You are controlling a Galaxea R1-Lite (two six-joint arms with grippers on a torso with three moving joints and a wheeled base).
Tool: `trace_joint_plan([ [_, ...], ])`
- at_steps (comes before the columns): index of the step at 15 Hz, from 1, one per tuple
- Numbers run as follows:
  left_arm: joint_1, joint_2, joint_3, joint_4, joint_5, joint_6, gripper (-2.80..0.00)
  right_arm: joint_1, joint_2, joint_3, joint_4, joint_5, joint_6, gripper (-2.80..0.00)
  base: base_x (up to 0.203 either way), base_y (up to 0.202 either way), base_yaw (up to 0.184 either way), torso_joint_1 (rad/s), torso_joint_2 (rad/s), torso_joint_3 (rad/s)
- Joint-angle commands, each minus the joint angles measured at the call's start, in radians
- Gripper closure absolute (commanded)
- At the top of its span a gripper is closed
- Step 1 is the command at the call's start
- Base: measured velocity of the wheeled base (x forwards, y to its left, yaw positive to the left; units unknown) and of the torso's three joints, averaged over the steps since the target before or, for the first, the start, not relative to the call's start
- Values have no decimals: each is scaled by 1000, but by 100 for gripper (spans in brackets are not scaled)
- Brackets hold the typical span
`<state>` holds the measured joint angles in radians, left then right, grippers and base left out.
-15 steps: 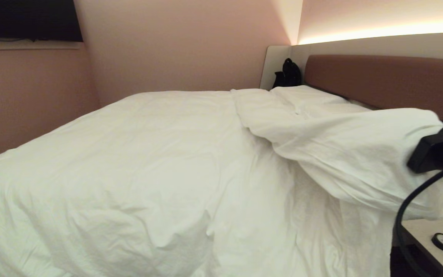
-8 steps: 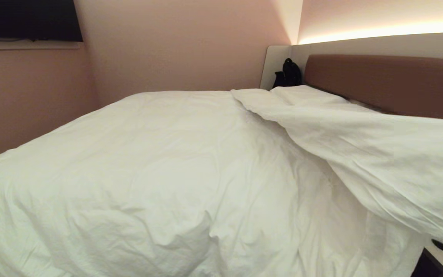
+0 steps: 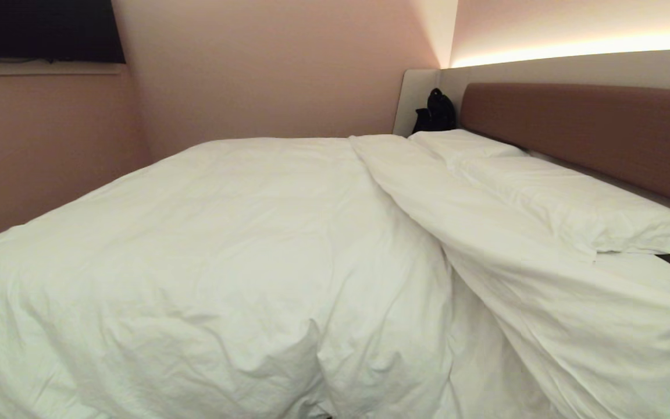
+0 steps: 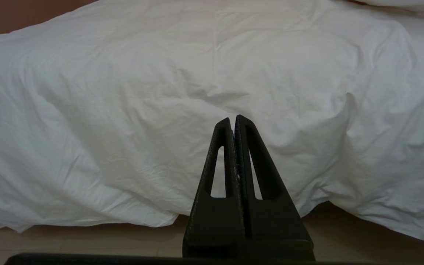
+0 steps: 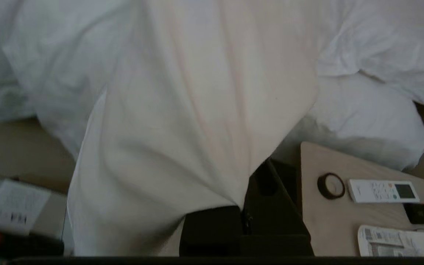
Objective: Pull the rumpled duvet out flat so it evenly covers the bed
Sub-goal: Flatten the corners of the folded blanket
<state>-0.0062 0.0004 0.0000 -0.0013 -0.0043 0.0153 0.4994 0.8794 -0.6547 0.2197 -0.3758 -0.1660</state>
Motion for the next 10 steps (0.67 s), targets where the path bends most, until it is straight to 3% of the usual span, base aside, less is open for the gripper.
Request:
trace_joint_plan([
  [1,0,0,0,0,0,0,0,1,24,1,227,44,-14,0,0,0,0,0,0,0],
  [3,0,0,0,0,0,0,0,1,52,4,227,50,-21,0,0,0,0,0,0,0],
  [5,0,0,0,0,0,0,0,1,76,1,227,70,-21,-280,0,0,0,0,0,0],
  [10,0,0,0,0,0,0,0,5,93,0,232,92,-59,-280,0,0,0,0,0,0],
])
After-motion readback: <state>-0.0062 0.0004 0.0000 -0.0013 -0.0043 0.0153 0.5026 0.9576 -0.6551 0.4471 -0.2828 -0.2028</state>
